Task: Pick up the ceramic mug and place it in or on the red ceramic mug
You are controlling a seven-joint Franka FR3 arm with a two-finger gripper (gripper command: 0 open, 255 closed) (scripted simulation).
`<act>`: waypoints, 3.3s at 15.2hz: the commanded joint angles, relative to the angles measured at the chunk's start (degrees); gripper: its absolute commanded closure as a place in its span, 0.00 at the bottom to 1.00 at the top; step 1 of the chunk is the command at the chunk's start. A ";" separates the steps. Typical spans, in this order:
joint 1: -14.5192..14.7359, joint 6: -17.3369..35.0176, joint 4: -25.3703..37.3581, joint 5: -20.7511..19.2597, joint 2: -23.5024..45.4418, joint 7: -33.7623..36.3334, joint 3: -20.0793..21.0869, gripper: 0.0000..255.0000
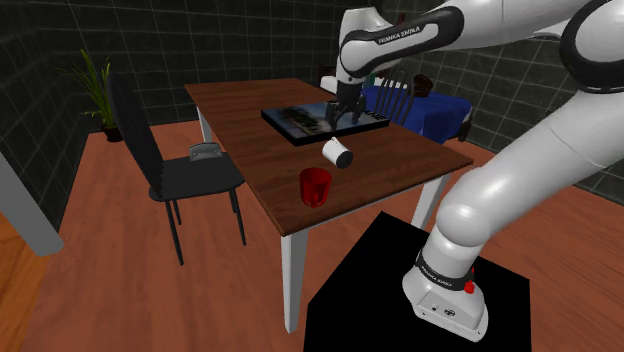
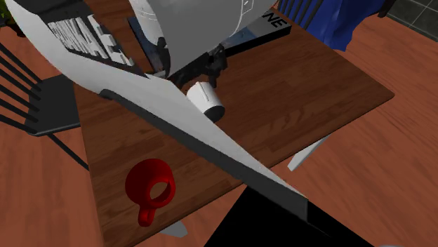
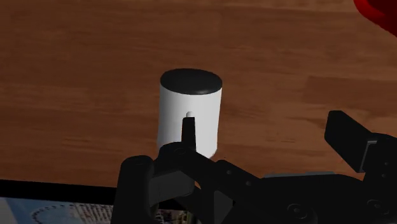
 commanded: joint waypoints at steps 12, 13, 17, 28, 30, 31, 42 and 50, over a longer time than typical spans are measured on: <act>-2.90 14.31 5.20 0.37 17.55 -0.21 -4.79 0.00; -2.94 15.09 4.89 0.40 18.01 -0.25 -4.87 0.00; -3.06 17.08 4.16 0.48 19.26 -0.34 -5.08 0.00; -3.06 17.07 4.17 0.48 19.26 -0.34 -5.08 1.00; -3.06 17.07 4.16 0.48 19.25 -0.34 -5.08 1.00; -3.06 17.07 4.16 0.48 19.25 -0.34 -5.08 1.00; -2.89 10.05 8.22 0.60 16.25 -0.90 -4.75 1.00; -2.73 3.87 12.63 0.82 14.44 -1.47 -4.45 1.00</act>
